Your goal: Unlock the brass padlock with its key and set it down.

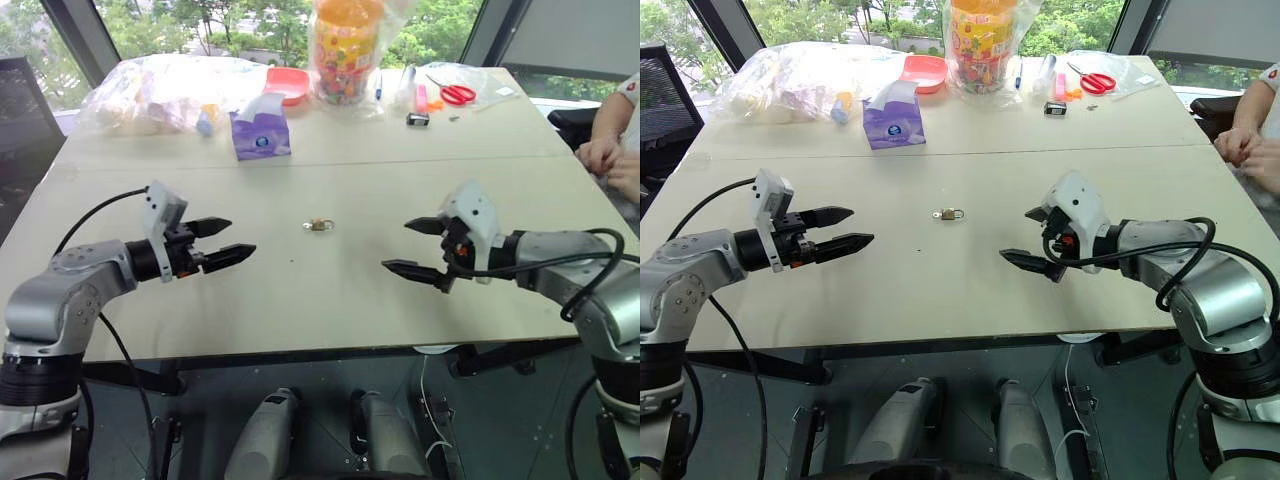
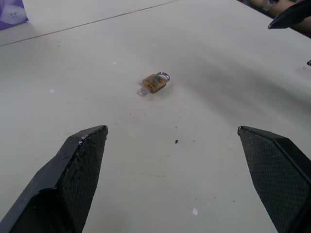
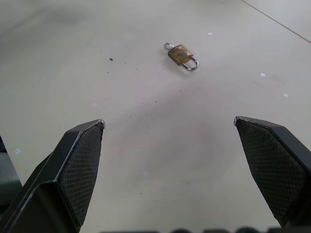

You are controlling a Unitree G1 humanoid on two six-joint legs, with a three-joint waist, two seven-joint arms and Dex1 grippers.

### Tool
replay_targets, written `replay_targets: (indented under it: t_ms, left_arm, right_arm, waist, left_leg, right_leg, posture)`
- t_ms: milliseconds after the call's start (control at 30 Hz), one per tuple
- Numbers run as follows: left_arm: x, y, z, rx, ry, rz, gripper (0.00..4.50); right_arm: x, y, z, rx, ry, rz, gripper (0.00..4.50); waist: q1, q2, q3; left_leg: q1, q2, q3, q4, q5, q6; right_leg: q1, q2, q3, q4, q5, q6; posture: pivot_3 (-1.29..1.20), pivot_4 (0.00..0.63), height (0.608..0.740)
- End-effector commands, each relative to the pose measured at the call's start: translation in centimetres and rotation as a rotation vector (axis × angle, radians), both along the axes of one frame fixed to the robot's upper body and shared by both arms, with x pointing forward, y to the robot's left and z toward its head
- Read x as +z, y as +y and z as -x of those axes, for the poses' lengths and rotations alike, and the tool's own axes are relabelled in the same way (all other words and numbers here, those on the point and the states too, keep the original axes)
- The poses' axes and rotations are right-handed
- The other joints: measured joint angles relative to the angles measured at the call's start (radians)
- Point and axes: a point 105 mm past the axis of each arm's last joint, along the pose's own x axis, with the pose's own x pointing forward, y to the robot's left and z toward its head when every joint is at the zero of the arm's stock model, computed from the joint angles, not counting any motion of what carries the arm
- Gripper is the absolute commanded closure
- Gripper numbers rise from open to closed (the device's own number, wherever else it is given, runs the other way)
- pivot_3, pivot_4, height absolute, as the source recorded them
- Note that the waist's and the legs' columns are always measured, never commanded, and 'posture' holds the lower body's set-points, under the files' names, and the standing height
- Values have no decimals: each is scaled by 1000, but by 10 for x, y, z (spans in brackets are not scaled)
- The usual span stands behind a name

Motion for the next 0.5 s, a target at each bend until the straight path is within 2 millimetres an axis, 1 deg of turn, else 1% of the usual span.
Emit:
replay_targets:
  t_ms: [33,367,500]
  left_arm:
    - [13,1,5,-2,-41,16,14]
    - [12,3,5,-2,-39,20,14]
    - [11,4,1,13,-49,3,14]
  right_arm:
    - [11,3,-1,15,-59,-3,0]
    - [10,3,-3,12,-63,0,0]
    - [12,3,-5,4,-66,-1,0]
  waist:
    - [0,0,0]
    - [0,0,0]
    - [0,0,0]
  left_leg:
    - [0,0,0,0,0,0]
    - [0,0,0,0,0,0]
    - [0,0,0,1,0,0]
  right_leg:
    - [0,0,0,0,0,0]
    - [0,0,0,0,0,0]
    - [0,0,0,0,0,0]
  posture:
    - [0,150,740]
    - [0,150,740]
    - [0,150,740]
